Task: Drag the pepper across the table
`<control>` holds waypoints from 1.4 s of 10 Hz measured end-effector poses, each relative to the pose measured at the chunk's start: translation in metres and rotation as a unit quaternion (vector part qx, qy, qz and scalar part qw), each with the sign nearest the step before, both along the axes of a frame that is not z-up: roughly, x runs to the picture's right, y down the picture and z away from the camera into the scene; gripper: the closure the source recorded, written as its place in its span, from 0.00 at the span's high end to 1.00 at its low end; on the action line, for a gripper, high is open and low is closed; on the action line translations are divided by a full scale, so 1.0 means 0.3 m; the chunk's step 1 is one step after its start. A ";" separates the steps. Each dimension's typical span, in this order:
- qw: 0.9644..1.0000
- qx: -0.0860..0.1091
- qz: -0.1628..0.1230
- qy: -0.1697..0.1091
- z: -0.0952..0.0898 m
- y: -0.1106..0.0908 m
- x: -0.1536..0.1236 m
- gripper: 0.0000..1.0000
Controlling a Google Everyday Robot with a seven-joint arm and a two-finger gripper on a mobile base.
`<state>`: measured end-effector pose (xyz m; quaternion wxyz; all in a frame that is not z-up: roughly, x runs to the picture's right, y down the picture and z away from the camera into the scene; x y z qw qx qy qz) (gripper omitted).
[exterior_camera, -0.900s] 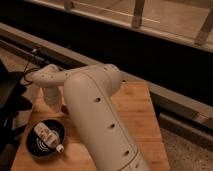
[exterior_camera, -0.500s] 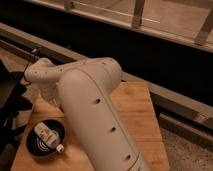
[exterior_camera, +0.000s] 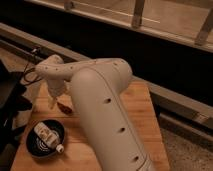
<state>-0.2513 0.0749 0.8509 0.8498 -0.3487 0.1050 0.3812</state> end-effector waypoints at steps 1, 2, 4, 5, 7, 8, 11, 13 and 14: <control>1.000 -0.008 0.009 -0.016 0.026 0.019 0.002 0.80; 0.999 -0.012 0.016 -0.030 0.037 0.025 -0.001 0.80; 0.998 -0.017 0.024 -0.059 0.049 0.034 -0.028 0.80; 0.998 -0.017 0.023 -0.061 0.053 0.037 -0.033 0.80; 0.998 -0.026 0.016 -0.060 0.086 0.052 -0.038 0.80; 0.998 -0.035 0.011 -0.055 0.109 0.065 -0.031 0.80; 0.996 -0.077 0.014 -0.041 0.197 0.146 -0.011 0.80; 0.994 -0.101 0.018 -0.037 0.218 0.178 -0.012 0.71; 0.994 -0.097 0.019 -0.036 0.220 0.164 -0.001 0.59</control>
